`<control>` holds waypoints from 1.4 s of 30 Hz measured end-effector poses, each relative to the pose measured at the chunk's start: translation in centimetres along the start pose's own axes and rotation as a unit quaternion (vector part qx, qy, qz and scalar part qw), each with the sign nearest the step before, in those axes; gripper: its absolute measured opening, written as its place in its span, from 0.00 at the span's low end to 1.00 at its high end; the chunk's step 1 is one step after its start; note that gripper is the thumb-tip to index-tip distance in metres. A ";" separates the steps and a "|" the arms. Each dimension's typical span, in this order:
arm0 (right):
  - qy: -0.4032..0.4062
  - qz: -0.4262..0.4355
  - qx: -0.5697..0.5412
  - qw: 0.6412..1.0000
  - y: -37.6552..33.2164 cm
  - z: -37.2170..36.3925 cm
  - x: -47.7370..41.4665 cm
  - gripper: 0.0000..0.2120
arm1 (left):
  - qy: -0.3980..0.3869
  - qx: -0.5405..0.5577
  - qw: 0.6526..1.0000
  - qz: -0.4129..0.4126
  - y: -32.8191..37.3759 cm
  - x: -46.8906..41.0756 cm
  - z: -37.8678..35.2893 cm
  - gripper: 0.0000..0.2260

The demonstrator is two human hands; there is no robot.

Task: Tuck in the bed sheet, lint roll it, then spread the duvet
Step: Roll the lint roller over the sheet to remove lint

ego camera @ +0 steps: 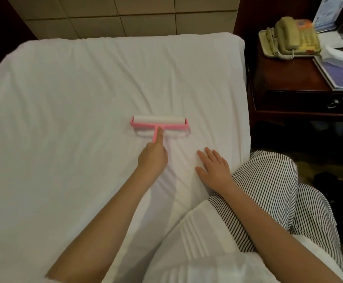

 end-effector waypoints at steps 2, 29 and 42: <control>0.010 -0.002 -0.023 1.000 0.0 0.3 0.1 0.26 | 0.028 0.032 0.999 -0.001 -0.1 -2.8 0.3 0.28; 0.026 0.095 0.074 0.992 -3.2 -1.4 2.7 0.28 | 0.091 0.037 0.995 -0.007 -0.3 -2.2 8.1 0.26; 0.022 0.101 0.060 0.993 -7.3 -4.9 3.3 0.41 | -0.022 -0.087 0.995 0.042 -7.4 6.2 3.1 0.27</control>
Point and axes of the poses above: each hand's wrist, its own x-axis away from the middle knuckle, its own z-axis out of the back of the hand, y = z × x, the point moved 6 cm from there along -x, towards the middle knuckle, and after that the axes turned 13 degrees about -z, right-handed, at the moved point
